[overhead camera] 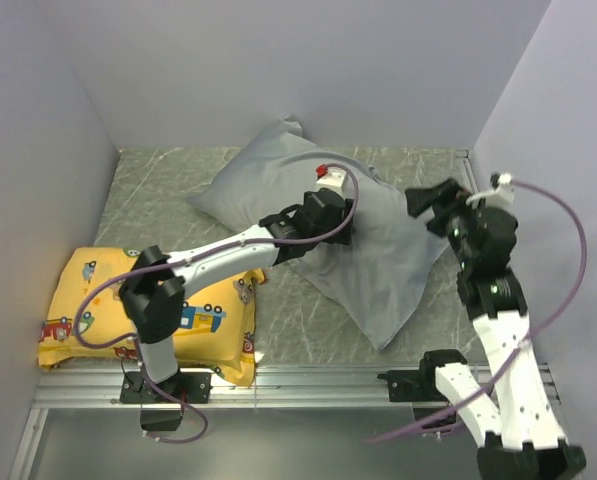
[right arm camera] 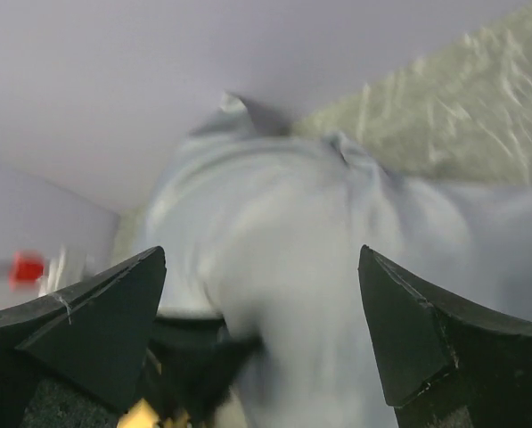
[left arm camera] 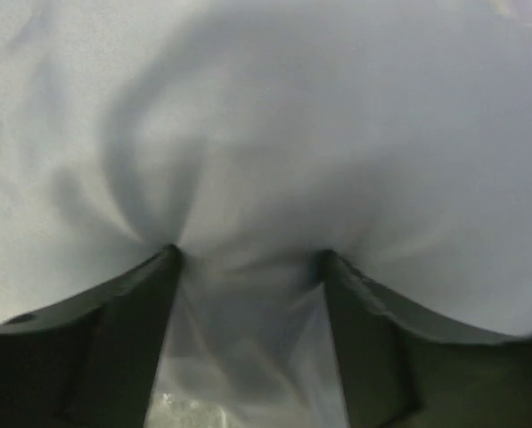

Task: Remove the pillowcase from the pillow

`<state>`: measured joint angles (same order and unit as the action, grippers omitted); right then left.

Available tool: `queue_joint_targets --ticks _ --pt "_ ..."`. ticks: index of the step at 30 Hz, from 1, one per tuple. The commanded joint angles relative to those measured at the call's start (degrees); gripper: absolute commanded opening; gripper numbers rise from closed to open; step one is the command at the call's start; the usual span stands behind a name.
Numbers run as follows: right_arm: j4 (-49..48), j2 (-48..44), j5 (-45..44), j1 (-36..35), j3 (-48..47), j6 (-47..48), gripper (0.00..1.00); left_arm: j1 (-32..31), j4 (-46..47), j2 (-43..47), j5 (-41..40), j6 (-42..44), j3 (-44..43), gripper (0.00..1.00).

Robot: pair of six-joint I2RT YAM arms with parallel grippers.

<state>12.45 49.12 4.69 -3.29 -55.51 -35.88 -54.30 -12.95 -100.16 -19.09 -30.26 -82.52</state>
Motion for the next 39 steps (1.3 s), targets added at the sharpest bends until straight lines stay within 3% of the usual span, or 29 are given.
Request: queue_joint_targets --ticks 1,5,6,9,17,21,28,32,33,35,37,38,39 --pt "8.02 -7.70 -2.40 0.04 9.41 2.65 0.95 1.04 -4.26 -4.15 -7.18 1.61 -7.38 0.68" --pt "10.84 -18.17 -3.63 0.04 18.75 1.25 0.98 3.67 -4.01 -5.75 -9.56 2.31 -9.06 0.38" --pt "11.28 -20.10 -4.16 0.12 21.12 0.81 0.98 4.37 -3.58 -5.40 -9.39 2.22 -8.71 0.24" --pt "11.29 -22.05 -4.34 0.12 24.99 -0.24 1.00 7.27 -3.13 -3.47 -8.77 1.79 -7.57 0.09" --pt "4.26 -21.44 1.02 0.04 29.32 -4.11 0.99 11.67 -3.75 0.49 -5.61 1.96 -6.78 0.01" --pt "2.06 -19.60 0.85 -0.05 28.26 -4.38 0.90 11.76 -2.52 2.07 -3.16 2.05 -5.64 0.02" --pt "-6.10 -14.06 5.51 0.04 29.84 -7.45 0.89 11.68 -2.78 1.99 -1.04 1.61 -6.33 0.02" --pt "-9.19 -12.92 4.54 0.04 30.02 -8.16 0.83 11.68 -2.43 1.90 -0.07 1.34 -6.16 0.02" --pt "-9.11 -12.48 4.11 0.04 29.41 -7.89 0.80 11.68 -2.43 1.90 0.28 1.43 -6.25 0.02" --pt "-8.67 -11.25 3.49 -0.05 27.22 -7.19 0.61 11.68 -2.61 1.90 1.42 1.61 -6.34 0.03" --pt "-8.49 -10.89 3.66 0.04 25.81 -6.93 0.34 11.59 -2.34 2.42 2.21 2.05 -5.72 0.04" --pt "-8.58 -10.63 4.10 -0.05 25.19 -7.01 0.13 11.50 -1.91 3.30 2.91 2.22 -5.29 0.05" --pt "-8.67 -10.45 4.45 -0.05 24.14 -7.01 0.07 11.41 -0.86 3.83 3.27 2.40 -4.93 0.06"
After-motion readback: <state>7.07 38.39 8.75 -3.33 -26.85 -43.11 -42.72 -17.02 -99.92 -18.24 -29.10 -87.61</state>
